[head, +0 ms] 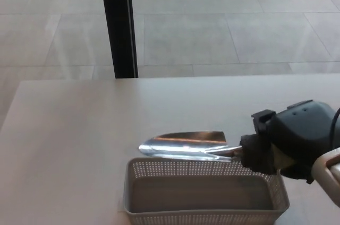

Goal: A garden tool is kept on the righthand side and a container is kept on the lefthand side on a desk infront of the robot. the robot uses its right hand to pick up the garden tool and makes a scooping motion inside the container

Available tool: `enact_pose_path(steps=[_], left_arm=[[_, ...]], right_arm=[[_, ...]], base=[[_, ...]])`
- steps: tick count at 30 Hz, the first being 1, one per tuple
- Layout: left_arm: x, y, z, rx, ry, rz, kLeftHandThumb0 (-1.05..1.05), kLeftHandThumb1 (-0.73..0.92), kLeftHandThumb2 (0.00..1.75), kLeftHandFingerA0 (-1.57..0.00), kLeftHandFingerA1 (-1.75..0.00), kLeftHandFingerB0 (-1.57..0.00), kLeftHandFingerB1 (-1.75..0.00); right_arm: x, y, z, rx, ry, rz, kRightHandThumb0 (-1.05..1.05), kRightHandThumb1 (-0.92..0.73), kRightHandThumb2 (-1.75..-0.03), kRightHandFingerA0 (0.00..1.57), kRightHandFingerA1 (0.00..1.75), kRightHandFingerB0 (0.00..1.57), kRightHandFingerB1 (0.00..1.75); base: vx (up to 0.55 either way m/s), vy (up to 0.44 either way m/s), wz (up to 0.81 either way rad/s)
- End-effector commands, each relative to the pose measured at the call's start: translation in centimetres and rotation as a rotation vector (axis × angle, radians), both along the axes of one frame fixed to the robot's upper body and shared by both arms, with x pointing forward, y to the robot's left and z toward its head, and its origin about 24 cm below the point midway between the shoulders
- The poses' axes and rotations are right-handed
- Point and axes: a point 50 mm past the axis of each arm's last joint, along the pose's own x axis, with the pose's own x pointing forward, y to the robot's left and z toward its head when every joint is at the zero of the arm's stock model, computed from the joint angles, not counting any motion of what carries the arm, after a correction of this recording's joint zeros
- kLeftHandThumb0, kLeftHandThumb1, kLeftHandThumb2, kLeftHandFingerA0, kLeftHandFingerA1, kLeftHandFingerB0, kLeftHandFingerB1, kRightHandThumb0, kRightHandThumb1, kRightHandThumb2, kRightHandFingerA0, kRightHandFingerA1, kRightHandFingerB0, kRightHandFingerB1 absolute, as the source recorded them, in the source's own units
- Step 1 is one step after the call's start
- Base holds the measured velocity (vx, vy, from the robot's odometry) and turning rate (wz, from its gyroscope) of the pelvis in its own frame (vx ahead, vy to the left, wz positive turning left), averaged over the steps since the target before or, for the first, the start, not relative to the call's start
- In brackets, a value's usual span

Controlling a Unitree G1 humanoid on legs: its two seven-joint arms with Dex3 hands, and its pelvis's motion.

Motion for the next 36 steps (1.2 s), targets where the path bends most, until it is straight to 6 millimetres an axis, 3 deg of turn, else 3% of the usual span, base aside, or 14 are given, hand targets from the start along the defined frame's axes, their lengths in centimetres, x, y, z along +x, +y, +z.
enact_pose_path(steps=[1,2,4,9,15,19,20,21,22,24,25,28,33,36], left_arm=[[-1.1,1.0,0.6,0.014,-0.003,0.03,-0.53,0.63,0.59,-0.6,-0.69,-0.56,-0.53],[-1.2,1.0,0.5,0.025,0.012,0.027,-0.52,0.64,0.59,-0.59,-0.66,-0.56,-0.51],[-1.4,1.0,0.4,0.031,0.024,0.025,-0.53,0.64,0.59,-0.59,-0.65,-0.55,-0.5],[-2.0,1.0,0.4,0.036,0.035,0.015,-0.54,0.64,0.6,-0.58,-0.65,-0.55,-0.5],[-1.9,1.0,0.4,0.034,0.032,0.009,-0.54,0.64,0.59,-0.59,-0.65,-0.57,-0.5],[-2.0,1.0,0.3,0.03,0.036,0.033,-0.53,0.62,0.59,-0.58,-0.63,-0.56,-0.49],[-2.0,1.0,0.3,0.027,0.029,0.041,-0.52,0.62,0.59,-0.59,-0.64,-0.56,-0.49],[-2.0,0.9,0.3,0.025,0.034,0.042,-0.52,0.62,0.59,-0.59,-0.65,-0.58,-0.51],[-2.1,0.9,0.3,0.024,0.036,0.038,-0.53,0.63,0.59,-0.58,-0.64,-0.56,-0.5],[-2.2,0.8,0.2,0.024,0.04,0.021,-0.53,0.65,0.6,-0.57,-0.64,-0.55,-0.5],[-2.2,0.8,0.2,0.027,0.04,0.017,-0.53,0.64,0.59,-0.58,-0.65,-0.56,-0.5],[-2.0,0.9,0.3,0.025,0.02,0.02,-0.54,0.64,0.59,-0.57,-0.68,-0.56,-0.53],[-1.7,0.7,0.2,0.02,0.019,0.031,-0.52,0.64,0.59,-0.58,-0.64,-0.55,-0.5],[-1.7,0.6,0.1,0.019,0.012,0.039,-0.53,0.63,0.59,-0.57,-0.64,-0.57,-0.5]], right_arm=[[0.5,-3.6,7.4,0.334,-0.309,0.034,-0.25,-0.53,-0.88,0.9,1.75,0.74,1.06],[0.8,-4.4,8.6,0.341,-0.345,0.008,-0.24,-0.57,-0.85,0.91,1.75,0.85,0.91],[1.2,-5.4,9.6,0.334,-0.357,-0.027,-0.2,-0.53,-0.83,0.86,1.75,0.74,1.38],[2.3,-8.5,10.5,0.385,-0.366,-0.131,-0.27,-0.55,-0.99,0.9,1.75,0.78,1.48],[2.5,-11.1,9.6,0.422,-0.329,-0.253,-0.31,-0.61,-0.8,0.96,1.75,0.85,1.17],[3.1,-13.4,6.4,0.366,-0.217,-0.399,-0.26,-0.68,-0.78,0.83,1.75,0.71,1.37],[3.3,-13.8,5.6,0.343,-0.198,-0.425,-0.26,-0.7,-0.73,0.84,1.73,0.76,1.27],[3.2,-14.7,4.0,0.354,-0.135,-0.496,-0.28,-0.68,-0.75,0.91,1.66,0.84,0.62],[3.1,-14.8,3.4,0.355,-0.125,-0.511,-0.3,-0.64,-0.72,0.92,1.62,0.73,0.55],[3.0,-15.2,2.4,0.358,-0.093,-0.546,-0.3,-0.69,-0.73,0.9,1.65,0.8,0.65],[2.9,-15.5,1.7,0.363,-0.071,-0.57,-0.29,-0.67,-0.76,0.91,1.7,0.82,1.0],[2.4,-15.7,0.3,0.37,-0.031,-0.6,-0.38,-0.53,-0.86,1.12,1.59,0.89,0.93],[2.1,-15.0,-1.8,0.379,0.056,-0.686,-0.35,-0.78,-0.7,0.89,1.71,0.74,1.23],[1.7,-14.6,-3.9,0.379,0.114,-0.702,-0.34,-0.73,-0.73,0.86,1.64,0.77,1.06]], base=[[0.0,0.0,0.0],[0.0,0.0,0.0],[0.0,0.0,0.0],[0.0,0.0,0.0],[0.0,0.0,0.0],[0.0,0.0,0.0],[0.0,0.0,0.0],[0.0,0.0,0.0],[0.0,0.0,0.0],[0.0,0.0,0.0],[0.0,0.0,0.0],[0.0,0.0,0.0],[0.0,0.0,0.0],[0.0,0.0,0.0]])
